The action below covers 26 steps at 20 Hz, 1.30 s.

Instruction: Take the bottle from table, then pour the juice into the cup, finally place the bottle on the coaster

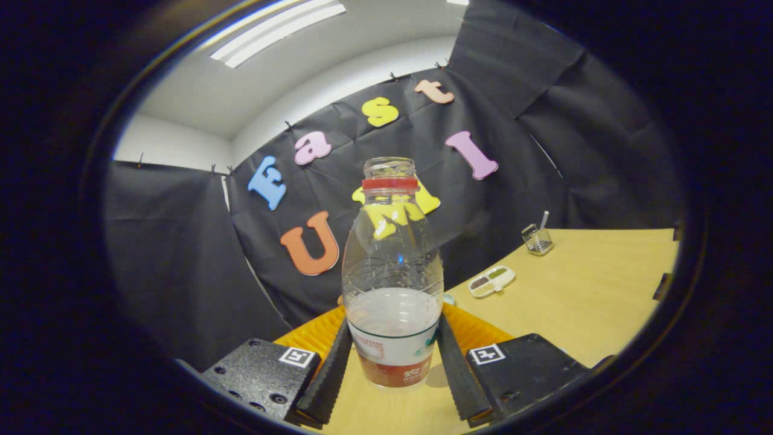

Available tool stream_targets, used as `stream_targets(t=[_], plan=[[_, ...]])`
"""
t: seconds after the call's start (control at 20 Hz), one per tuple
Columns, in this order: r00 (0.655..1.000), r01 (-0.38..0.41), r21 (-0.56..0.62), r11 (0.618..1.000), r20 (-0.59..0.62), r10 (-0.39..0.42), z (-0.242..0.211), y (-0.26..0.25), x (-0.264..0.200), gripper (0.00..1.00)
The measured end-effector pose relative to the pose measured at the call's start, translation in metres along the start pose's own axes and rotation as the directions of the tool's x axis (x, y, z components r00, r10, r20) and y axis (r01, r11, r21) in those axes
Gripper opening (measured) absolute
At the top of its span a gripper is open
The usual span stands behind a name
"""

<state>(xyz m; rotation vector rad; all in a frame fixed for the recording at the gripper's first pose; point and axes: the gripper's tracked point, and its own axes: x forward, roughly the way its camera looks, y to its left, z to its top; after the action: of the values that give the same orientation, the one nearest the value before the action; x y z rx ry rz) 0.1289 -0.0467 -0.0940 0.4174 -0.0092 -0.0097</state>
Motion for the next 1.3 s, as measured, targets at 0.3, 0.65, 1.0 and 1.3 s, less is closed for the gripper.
stream_targets(t=[0.3,0.65,1.0,1.3], plan=[[0.994,0.091,-0.208,0.974,0.076,-0.077,-0.013,-0.013,0.024,0.78],[0.998,0.066,-0.409,0.91,0.041,-0.053,-0.061,-0.013,0.051,0.79],[0.996,0.071,-0.428,0.901,-0.016,-0.086,-0.107,-0.03,0.093,0.79],[0.99,0.047,-0.408,0.912,-0.1,-0.096,-0.149,-0.035,0.102,0.8]])
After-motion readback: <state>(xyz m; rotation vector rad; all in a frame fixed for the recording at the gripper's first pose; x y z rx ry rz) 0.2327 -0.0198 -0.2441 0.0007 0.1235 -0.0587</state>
